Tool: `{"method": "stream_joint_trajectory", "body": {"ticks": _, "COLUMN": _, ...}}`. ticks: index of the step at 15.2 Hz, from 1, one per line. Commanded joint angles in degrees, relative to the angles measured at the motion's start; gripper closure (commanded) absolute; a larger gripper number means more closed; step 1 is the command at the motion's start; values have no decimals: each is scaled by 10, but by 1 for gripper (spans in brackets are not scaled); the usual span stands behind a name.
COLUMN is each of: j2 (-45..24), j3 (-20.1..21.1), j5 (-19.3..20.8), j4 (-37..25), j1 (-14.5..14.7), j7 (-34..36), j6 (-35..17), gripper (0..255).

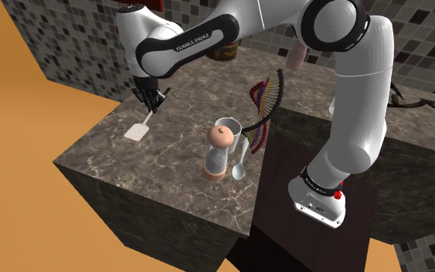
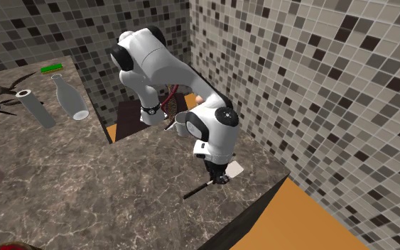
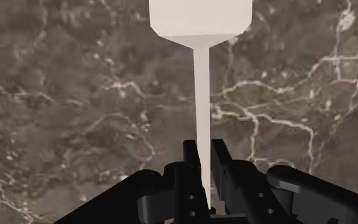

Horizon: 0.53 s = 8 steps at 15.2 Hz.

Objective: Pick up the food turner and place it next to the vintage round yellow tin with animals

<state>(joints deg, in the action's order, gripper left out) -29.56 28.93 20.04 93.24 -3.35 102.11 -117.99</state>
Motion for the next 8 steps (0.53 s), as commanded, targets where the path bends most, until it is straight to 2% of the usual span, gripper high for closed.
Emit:
{"method": "stream_joint_trajectory", "body": {"ticks": 1, "j2": 6, "j3": 2, "j5": -4, "j4": -6, "j1": -1, "j7": -3, "j6": 11, "gripper": 255}}
{"method": "stream_joint_trajectory", "body": {"ticks": 8, "j2": 25, "j3": 9, "j5": -17, "j4": -33, "j1": -3, "j7": -14, "j6": 55, "gripper": 255}}
